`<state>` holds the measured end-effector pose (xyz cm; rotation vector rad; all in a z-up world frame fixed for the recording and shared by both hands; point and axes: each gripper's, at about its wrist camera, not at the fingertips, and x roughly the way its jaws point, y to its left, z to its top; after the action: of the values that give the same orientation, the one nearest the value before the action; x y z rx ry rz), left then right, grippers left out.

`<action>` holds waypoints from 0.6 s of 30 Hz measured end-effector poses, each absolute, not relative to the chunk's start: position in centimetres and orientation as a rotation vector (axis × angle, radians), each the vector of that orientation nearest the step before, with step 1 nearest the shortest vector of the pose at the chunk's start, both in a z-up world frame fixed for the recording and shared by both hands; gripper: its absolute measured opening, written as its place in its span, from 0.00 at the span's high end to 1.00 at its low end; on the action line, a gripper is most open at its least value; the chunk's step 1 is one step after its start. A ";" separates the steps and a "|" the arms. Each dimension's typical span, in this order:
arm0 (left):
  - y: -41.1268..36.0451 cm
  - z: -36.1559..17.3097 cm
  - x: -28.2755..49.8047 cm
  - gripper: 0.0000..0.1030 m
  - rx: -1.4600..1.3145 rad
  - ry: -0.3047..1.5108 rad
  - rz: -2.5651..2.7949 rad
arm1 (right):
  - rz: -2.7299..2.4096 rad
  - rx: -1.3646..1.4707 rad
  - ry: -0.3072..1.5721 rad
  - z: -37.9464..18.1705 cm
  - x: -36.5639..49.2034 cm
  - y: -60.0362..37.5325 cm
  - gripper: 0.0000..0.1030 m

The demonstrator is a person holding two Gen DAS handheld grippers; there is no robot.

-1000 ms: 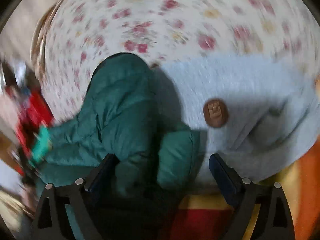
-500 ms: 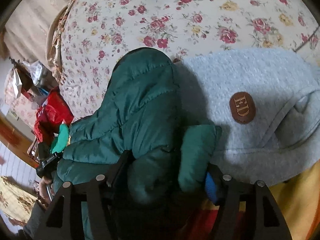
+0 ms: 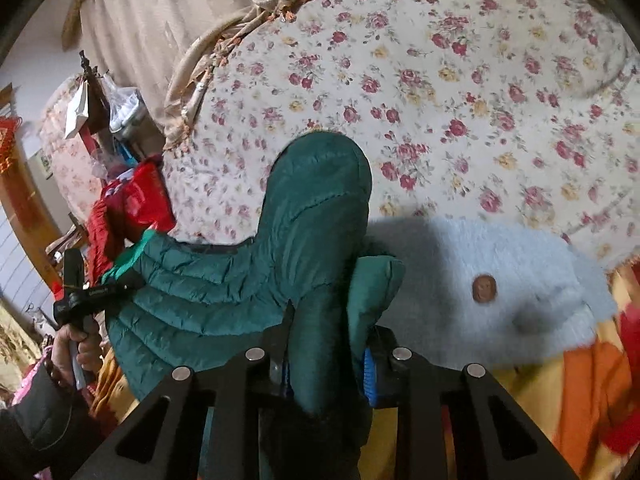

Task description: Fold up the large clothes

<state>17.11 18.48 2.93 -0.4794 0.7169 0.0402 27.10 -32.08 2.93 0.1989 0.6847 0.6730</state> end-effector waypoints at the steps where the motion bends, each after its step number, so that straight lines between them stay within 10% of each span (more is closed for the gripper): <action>1: 18.3 3.1 16.4 0.89 -0.492 0.711 0.020 | 0.675 0.201 0.686 3.1 26.2 -32.7 0.76; 11: 14.2 2.0 17.1 0.85 -0.401 0.781 -0.090 | 0.600 0.330 0.741 1.5 25.2 -38.2 0.76; 18: 15.8 -1.9 18.9 0.30 -0.436 0.928 0.107 | 0.497 0.496 1.030 -3.9 28.5 -40.0 0.44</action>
<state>18.94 15.78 -1.91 -0.4360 0.9277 0.1069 28.48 -40.01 -3.95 0.4957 1.0299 0.4975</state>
